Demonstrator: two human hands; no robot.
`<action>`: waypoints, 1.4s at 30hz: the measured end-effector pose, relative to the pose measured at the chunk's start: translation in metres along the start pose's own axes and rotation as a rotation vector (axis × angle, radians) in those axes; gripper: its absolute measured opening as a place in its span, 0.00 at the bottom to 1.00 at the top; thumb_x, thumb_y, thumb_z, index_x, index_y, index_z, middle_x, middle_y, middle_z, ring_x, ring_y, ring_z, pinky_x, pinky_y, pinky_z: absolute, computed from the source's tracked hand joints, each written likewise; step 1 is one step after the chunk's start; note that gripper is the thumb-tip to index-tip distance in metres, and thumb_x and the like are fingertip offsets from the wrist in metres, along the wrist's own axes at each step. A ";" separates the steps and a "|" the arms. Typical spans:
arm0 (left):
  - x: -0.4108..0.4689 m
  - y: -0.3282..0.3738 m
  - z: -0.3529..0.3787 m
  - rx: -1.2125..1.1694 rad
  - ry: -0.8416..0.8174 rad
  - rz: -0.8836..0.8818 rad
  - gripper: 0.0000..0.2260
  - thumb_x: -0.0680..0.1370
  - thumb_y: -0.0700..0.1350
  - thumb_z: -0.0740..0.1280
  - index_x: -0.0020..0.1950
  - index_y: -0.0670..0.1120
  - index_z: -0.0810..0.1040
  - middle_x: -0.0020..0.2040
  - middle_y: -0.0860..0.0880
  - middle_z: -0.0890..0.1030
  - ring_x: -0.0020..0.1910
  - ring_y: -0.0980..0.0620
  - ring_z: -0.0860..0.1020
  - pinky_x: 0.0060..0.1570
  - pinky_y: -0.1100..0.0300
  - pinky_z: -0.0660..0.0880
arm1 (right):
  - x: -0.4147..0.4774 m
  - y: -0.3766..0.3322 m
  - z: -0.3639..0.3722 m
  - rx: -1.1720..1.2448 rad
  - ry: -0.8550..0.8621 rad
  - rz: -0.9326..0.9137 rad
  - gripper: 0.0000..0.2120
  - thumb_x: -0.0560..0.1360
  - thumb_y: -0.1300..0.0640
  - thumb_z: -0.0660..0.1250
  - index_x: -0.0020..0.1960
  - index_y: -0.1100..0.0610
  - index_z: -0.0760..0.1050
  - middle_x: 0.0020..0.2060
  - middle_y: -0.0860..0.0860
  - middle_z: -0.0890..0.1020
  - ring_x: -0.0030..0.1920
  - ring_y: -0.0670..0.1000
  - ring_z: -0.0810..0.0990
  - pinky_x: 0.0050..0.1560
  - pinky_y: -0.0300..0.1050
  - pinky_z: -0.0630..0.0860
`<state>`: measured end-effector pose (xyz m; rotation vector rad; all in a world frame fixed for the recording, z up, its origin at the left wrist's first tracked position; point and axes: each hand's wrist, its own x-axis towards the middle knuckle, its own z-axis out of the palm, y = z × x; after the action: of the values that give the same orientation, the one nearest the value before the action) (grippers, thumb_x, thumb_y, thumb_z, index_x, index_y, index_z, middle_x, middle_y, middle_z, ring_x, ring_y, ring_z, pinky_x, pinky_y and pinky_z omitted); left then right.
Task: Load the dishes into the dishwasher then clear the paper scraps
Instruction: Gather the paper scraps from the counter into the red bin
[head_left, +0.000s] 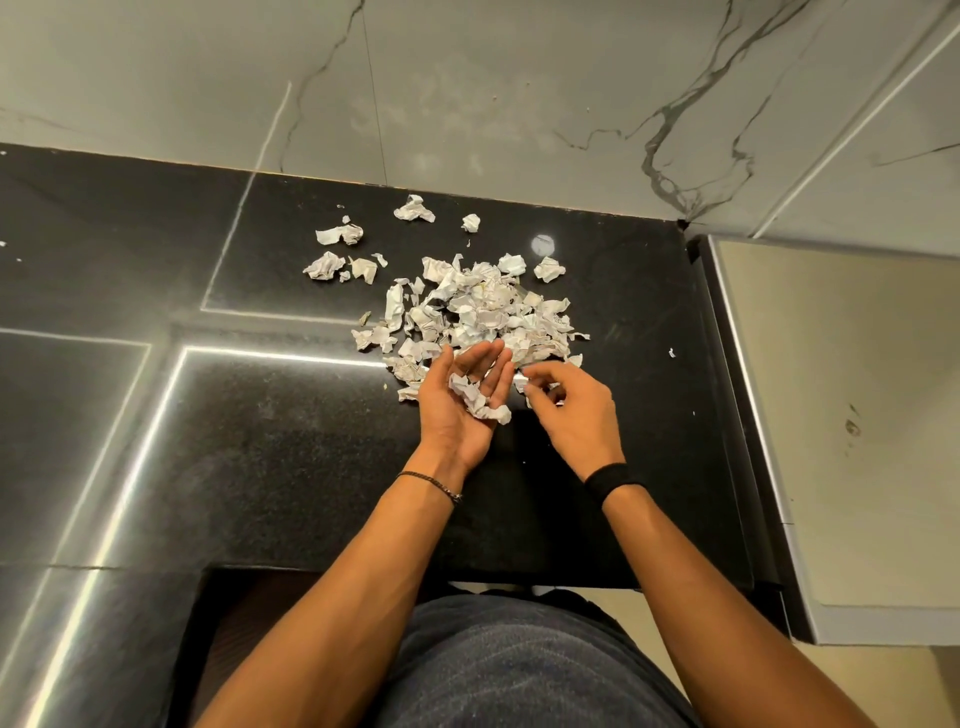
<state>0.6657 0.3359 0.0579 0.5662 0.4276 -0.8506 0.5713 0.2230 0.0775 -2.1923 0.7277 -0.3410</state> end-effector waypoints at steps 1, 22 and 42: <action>0.000 0.000 0.000 -0.002 0.002 -0.001 0.20 0.83 0.53 0.62 0.52 0.37 0.82 0.57 0.39 0.84 0.57 0.43 0.84 0.61 0.52 0.80 | -0.001 0.006 -0.001 -0.085 -0.024 0.008 0.08 0.77 0.57 0.71 0.56 0.50 0.83 0.50 0.43 0.83 0.45 0.44 0.80 0.53 0.46 0.79; 0.000 -0.008 0.001 0.035 -0.055 -0.058 0.21 0.84 0.53 0.60 0.50 0.38 0.83 0.55 0.40 0.85 0.55 0.42 0.84 0.65 0.44 0.75 | -0.014 -0.012 -0.006 0.327 -0.054 -0.027 0.06 0.76 0.57 0.75 0.53 0.52 0.84 0.46 0.44 0.86 0.48 0.47 0.83 0.53 0.38 0.77; 0.006 -0.012 0.000 0.045 0.011 -0.043 0.18 0.84 0.53 0.61 0.58 0.38 0.81 0.61 0.39 0.83 0.58 0.43 0.83 0.66 0.48 0.75 | -0.011 -0.002 -0.014 0.149 0.014 -0.084 0.07 0.76 0.53 0.74 0.54 0.49 0.85 0.49 0.40 0.85 0.49 0.43 0.79 0.52 0.36 0.74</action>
<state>0.6596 0.3263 0.0514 0.6050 0.4327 -0.9000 0.5570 0.2219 0.0880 -2.0852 0.5993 -0.4394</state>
